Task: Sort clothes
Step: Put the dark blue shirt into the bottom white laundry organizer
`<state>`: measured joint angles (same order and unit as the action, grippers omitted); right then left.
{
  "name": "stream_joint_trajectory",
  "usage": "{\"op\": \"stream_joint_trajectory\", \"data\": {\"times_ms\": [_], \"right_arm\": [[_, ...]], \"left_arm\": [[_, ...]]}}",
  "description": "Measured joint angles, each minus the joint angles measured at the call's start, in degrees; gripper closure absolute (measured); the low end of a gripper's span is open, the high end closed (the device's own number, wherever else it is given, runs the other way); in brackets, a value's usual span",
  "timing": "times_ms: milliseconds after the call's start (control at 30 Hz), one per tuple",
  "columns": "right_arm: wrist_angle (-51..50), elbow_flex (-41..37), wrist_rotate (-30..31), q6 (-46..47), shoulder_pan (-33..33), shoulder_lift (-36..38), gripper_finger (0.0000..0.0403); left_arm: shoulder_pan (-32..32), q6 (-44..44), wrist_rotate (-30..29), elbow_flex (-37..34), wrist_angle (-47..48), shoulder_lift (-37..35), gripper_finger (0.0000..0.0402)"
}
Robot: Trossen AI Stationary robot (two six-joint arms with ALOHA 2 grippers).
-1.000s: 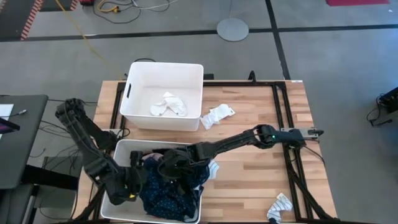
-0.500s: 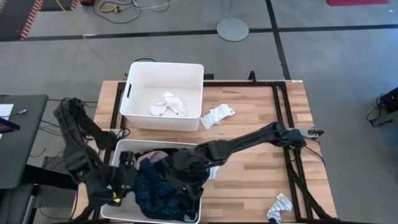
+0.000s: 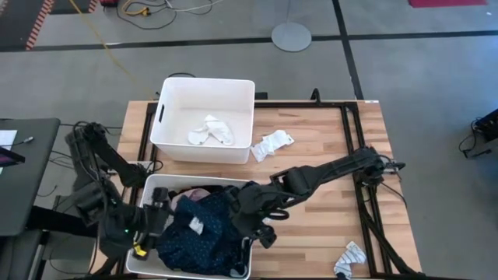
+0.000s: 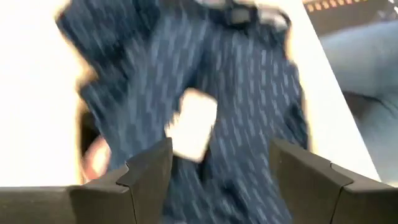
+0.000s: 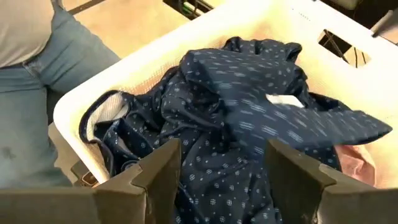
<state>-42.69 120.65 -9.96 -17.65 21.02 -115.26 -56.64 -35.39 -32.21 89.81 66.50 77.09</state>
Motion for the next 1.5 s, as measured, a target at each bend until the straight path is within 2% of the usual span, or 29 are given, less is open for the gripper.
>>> {"op": "stream_joint_trajectory", "data": {"times_ms": [67,167,367,533,700,1167,1333,1500], "right_arm": [[-0.3,0.0,0.0,0.0,0.0,0.0,0.0163],[-2.2,0.0,0.3,0.0,-0.1,-0.1,0.0163],[-9.3,0.0,1.7,2.9,-0.2,0.5,0.0163],[-14.2,0.0,3.3,5.6,0.3,1.8,0.0163],[-20.0,0.0,5.9,8.8,1.8,3.7,0.0163],[-29.3,0.0,15.4,13.5,5.8,4.1,0.0163],[-36.2,0.0,19.4,18.5,5.9,4.1,0.0165],[-41.9,0.0,21.2,25.0,7.0,4.1,0.0173]], "left_arm": [[1.7,5.7,-2.6,-1.2,-4.3,0.3,0.0142],[5.3,12.7,-2.3,-3.7,-11.1,1.6,0.0142],[11.4,26.4,8.3,-9.1,-27.2,5.5,0.0142],[17.7,32.0,11.9,-10.4,-28.8,10.8,0.0142],[23.7,32.2,20.4,-13.5,-29.2,14.3,0.0142],[31.6,25.1,31.8,-29.8,-37.2,14.5,0.0143],[31.8,21.7,33.8,-35.1,-40.0,14.3,0.0143],[31.6,20.9,33.9,-35.3,-40.0,14.0,0.0143]]}}
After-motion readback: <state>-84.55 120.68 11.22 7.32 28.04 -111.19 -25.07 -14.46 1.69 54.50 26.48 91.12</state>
